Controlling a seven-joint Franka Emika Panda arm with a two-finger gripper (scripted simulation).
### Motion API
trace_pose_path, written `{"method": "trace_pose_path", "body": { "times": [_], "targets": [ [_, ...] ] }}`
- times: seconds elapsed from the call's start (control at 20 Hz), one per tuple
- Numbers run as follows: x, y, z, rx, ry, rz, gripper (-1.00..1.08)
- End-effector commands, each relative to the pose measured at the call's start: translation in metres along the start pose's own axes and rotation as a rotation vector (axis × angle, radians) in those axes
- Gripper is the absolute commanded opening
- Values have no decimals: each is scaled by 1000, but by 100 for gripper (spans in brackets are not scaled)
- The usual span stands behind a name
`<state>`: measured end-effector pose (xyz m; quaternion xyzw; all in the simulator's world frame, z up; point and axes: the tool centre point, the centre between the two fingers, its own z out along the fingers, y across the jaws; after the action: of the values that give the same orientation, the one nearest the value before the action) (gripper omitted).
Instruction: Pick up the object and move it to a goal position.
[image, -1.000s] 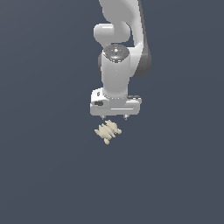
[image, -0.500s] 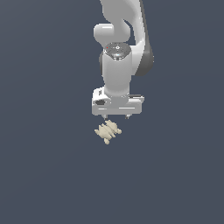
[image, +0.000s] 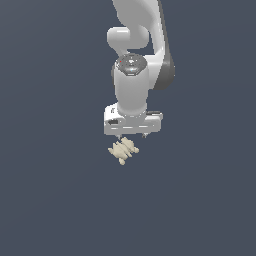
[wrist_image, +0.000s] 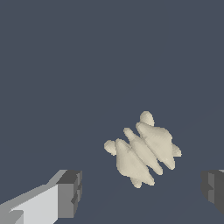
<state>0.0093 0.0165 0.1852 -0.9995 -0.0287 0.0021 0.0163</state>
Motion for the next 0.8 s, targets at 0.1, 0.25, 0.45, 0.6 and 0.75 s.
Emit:
{"method": "trace_pose_path", "body": {
  "times": [0.1,0.25,0.45,0.6,0.75],
  "targets": [
    [5,5,9,20,-42,-44,108],
    [9,9,18,42,-80,-85,108],
    [14,16,32,87,-137,-153,108],
    [18,22,43,131,-179,-208,108],
    [20,27,53,181,-217,-264,108]
  ]
}}
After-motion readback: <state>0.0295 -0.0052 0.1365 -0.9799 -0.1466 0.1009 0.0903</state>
